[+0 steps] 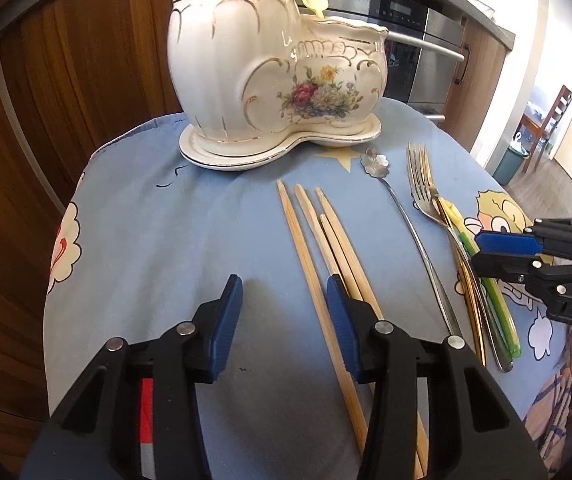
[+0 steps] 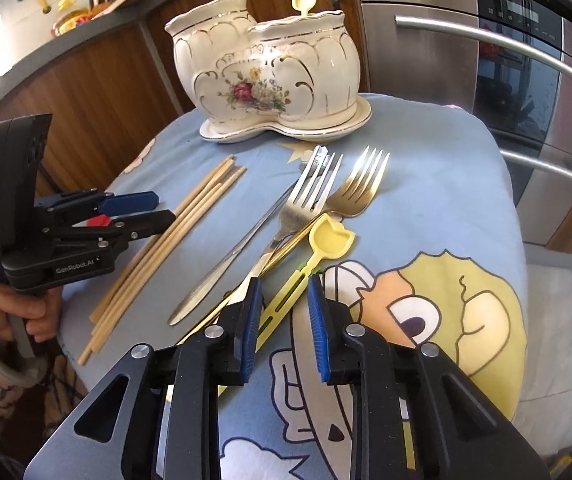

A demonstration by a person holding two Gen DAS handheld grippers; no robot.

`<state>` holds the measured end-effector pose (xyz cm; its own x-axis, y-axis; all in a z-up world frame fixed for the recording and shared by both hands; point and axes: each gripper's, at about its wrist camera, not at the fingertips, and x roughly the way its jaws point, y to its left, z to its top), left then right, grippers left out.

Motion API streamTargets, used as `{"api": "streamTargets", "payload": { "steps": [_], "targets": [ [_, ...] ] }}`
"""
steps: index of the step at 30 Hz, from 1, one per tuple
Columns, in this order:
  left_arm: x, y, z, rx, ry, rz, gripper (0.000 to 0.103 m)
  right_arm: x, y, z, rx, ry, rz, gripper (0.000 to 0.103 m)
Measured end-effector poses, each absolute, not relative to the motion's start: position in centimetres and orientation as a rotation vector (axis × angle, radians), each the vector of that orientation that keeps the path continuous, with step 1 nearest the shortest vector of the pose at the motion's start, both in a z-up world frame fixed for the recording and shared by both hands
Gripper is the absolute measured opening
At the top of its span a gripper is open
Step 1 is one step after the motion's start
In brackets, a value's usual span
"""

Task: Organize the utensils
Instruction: 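Open both tools and move them back over the utensils, then grasp another chopstick with the left tool while the right tool grasps the second yellow utensil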

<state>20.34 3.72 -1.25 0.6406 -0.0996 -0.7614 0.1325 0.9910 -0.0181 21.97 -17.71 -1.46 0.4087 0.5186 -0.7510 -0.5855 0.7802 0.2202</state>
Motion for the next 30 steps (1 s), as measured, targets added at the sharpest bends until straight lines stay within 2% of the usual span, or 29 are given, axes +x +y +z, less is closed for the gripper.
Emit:
{"api": "streamTargets", "payload": {
  "steps": [7,12,15,30],
  "targets": [
    [20.9,3.2,-1.2,0.084,0.886,-0.135,0.036,22.1,-18.0,-1.0,-0.182,0.926,0.689,0.022],
    [21.3,4.0,-1.1,0.086,0.927,-0.14,0.015,22.4,-18.5,-0.8,-0.27,0.947,0.69,0.022],
    [21.6,4.8,-1.0,0.079,0.968,-0.163,0.01,23.0,-18.8,-0.7,-0.309,0.964,0.685,0.022],
    [23.6,6.0,-0.6,0.195,1.124,-0.235,0.01,28.0,-19.0,-0.8,-0.478,1.105,0.739,0.022]
  ]
}}
